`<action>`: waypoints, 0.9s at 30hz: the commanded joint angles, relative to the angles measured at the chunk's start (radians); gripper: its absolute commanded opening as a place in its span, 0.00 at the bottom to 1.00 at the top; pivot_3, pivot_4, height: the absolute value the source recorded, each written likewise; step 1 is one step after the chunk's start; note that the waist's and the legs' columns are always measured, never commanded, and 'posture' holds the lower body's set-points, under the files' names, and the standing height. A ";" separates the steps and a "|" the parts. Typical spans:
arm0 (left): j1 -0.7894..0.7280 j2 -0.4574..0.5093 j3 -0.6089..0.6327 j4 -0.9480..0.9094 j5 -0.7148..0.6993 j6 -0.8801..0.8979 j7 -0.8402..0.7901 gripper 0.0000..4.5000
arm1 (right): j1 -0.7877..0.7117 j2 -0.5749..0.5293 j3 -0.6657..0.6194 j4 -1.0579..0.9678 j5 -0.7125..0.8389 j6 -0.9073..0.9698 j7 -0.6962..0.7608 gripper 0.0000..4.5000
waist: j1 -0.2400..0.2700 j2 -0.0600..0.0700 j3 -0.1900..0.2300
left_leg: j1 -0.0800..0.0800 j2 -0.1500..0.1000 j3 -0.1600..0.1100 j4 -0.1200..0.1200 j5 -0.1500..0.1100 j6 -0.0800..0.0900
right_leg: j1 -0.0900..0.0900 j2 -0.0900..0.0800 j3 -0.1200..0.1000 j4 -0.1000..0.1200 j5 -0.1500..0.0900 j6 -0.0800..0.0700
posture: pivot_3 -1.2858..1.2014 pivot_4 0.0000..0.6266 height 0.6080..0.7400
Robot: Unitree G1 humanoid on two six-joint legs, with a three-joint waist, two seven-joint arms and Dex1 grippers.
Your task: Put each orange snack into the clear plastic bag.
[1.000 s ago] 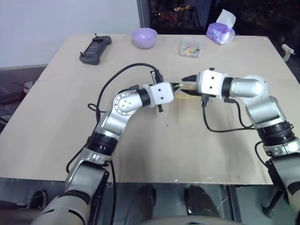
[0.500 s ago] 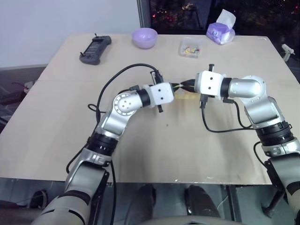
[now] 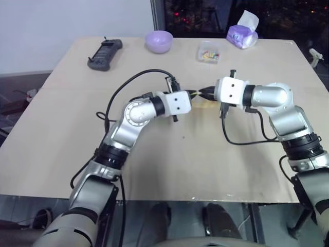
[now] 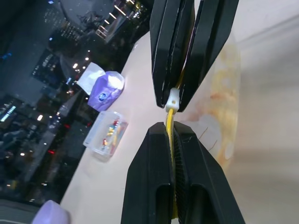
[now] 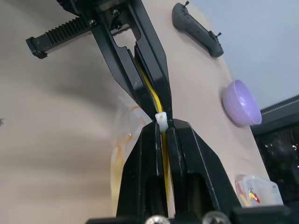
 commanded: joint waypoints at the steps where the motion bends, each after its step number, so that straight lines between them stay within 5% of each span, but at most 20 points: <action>1: -0.013 0.057 0.047 0.060 0.050 0.029 0.058 0.00 | -0.007 -0.058 -0.063 0.007 -0.009 0.013 -0.026 0.01 | 0.000 0.000 0.000 | 0.000 0.000 0.000 0.000 0.000 0.000 | 0.000 0.000 0.000 0.000 0.000 0.000 | 0.52 0.24 1.00; 27: -0.093 0.076 0.019 0.193 0.136 0.120 0.189 0.00 | -0.011 -0.217 -0.064 0.117 -0.126 0.140 -0.134 0.01 | 0.000 0.000 0.000 | 0.000 0.000 0.000 0.000 0.000 0.000 | 0.000 0.000 0.000 0.000 0.000 0.000 | 0.52 0.24 1.00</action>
